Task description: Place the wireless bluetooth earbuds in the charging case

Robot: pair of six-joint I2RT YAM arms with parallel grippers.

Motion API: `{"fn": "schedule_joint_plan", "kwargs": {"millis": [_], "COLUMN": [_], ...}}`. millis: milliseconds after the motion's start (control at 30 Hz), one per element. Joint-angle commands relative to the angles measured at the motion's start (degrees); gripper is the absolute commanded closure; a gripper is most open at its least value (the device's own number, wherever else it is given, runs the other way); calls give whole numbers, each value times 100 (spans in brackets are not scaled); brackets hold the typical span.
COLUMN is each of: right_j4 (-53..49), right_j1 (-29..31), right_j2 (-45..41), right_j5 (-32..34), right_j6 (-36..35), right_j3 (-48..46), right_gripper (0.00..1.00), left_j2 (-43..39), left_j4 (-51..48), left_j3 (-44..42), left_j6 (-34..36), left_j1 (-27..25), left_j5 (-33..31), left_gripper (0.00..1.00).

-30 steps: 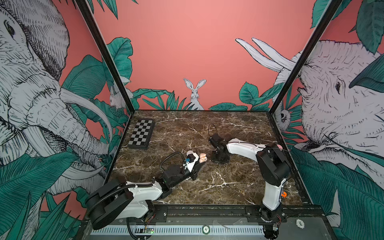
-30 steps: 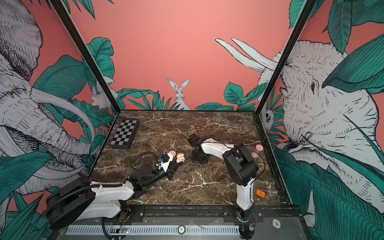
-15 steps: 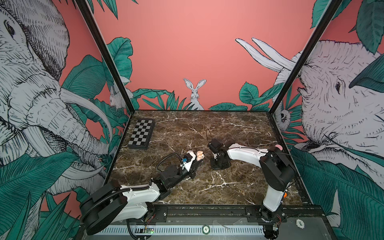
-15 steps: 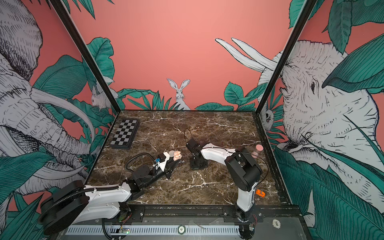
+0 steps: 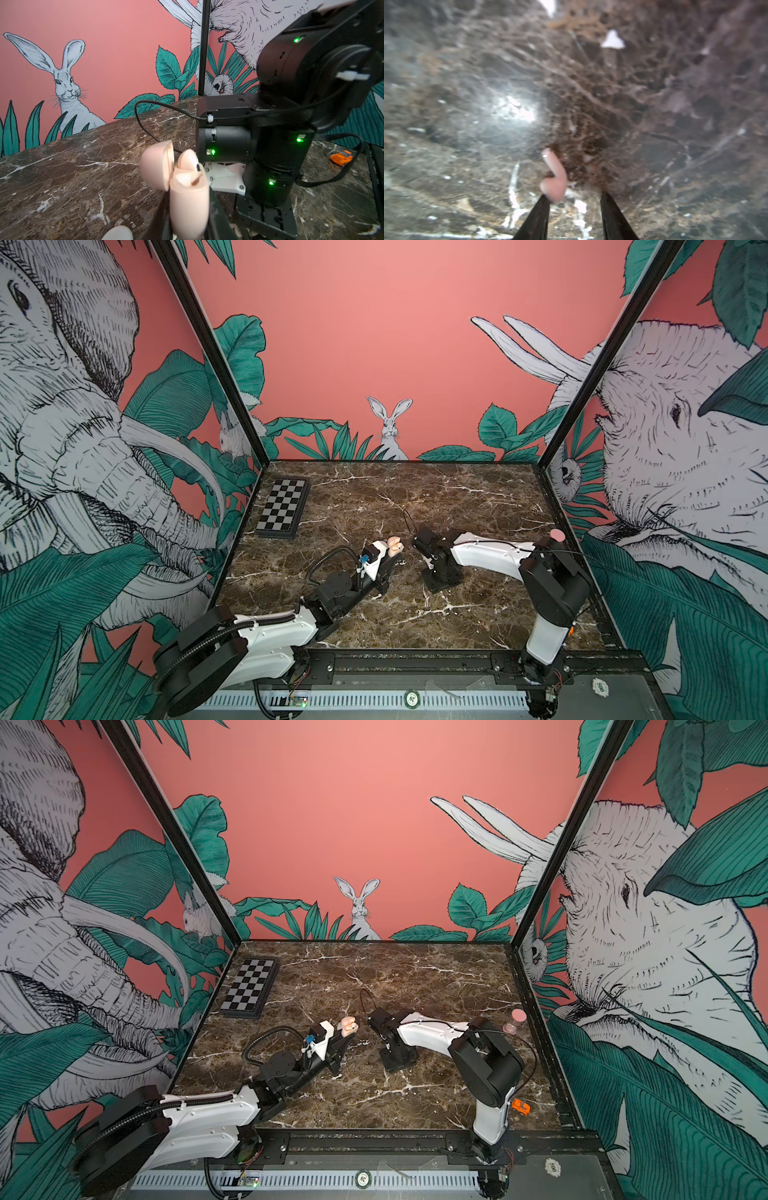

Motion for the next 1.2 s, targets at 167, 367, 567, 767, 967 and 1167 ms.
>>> {"fn": "schedule_joint_plan", "kwargs": {"millis": [167, 367, 567, 767, 967, 1167], "right_j4": [8, 203, 367, 515, 909, 979], "right_j1": [-19, -281, -501, -717, -629, -324], "right_j2": [59, 47, -12, -348, -1824, -2491], "right_j5": [398, 451, 547, 395, -156, 59], "right_j6": [219, 540, 704, 941, 2536, 4572], "right_j3": [-35, -169, -204, -250, -1033, -1151], "right_gripper": [58, 59, 59, 60, 49, 20], "left_j2": [-62, -38, -27, -97, -210, -83], "left_j4": [19, 34, 72, 72, -35, 55], "left_j3": [-113, -134, -140, -134, -126, -42], "left_j6": [89, 86, 89, 80, 71, 11], "left_j1": [-30, -30, -34, -30, -30, -35], "left_j5": [-127, -150, -162, -191, -231, -191], "left_gripper": [100, 100, 100, 100, 100, 100]}}
